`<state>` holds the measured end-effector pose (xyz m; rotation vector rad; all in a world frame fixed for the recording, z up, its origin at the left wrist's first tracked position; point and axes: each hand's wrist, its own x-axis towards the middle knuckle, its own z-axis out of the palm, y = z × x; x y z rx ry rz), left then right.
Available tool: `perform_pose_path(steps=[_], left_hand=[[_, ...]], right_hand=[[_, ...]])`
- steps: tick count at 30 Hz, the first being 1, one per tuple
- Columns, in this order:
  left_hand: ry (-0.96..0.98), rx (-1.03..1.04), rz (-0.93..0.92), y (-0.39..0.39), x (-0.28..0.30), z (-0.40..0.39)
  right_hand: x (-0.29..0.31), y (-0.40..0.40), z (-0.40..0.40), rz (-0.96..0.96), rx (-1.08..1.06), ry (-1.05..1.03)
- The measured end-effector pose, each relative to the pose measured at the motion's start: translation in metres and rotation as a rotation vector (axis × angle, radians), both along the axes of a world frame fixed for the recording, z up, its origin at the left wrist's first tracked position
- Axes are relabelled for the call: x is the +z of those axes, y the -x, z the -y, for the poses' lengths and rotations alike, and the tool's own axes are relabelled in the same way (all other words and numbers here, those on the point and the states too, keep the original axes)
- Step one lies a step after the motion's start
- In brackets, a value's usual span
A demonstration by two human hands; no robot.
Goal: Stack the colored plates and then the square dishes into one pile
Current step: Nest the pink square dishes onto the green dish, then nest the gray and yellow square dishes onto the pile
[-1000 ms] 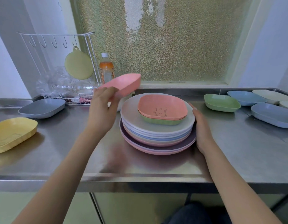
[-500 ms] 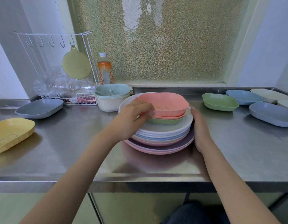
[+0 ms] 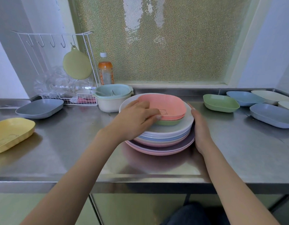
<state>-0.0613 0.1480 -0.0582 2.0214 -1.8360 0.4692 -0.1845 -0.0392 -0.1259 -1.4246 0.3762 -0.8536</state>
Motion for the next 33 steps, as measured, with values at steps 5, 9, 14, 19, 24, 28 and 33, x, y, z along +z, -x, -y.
perform_pose_path(steps=[5,9,14,19,24,28,33], left_hand=[[0.021,-0.025,-0.066,-0.003,-0.004,0.002],[0.073,-0.034,-0.197,-0.002,-0.007,0.000],[0.306,0.078,-0.330,-0.010,-0.012,-0.033],[0.473,0.572,-0.313,-0.050,-0.029,-0.116],[0.462,1.122,-0.300,-0.075,-0.050,-0.201],[0.416,1.364,-0.328,-0.091,-0.061,-0.231],[0.361,1.402,-0.398,-0.112,-0.062,-0.237]], right_hand=[[0.001,0.001,0.000,-0.012,-0.015,0.009],[0.002,0.002,-0.004,-0.039,-0.058,0.049],[0.012,0.010,-0.020,-0.168,-0.179,0.107],[0.021,0.044,-0.097,-0.109,-0.490,0.083],[0.022,0.023,-0.202,0.245,-0.585,0.599],[0.023,-0.059,-0.242,0.130,-0.226,0.743],[0.028,-0.178,-0.272,-0.236,0.111,0.929]])
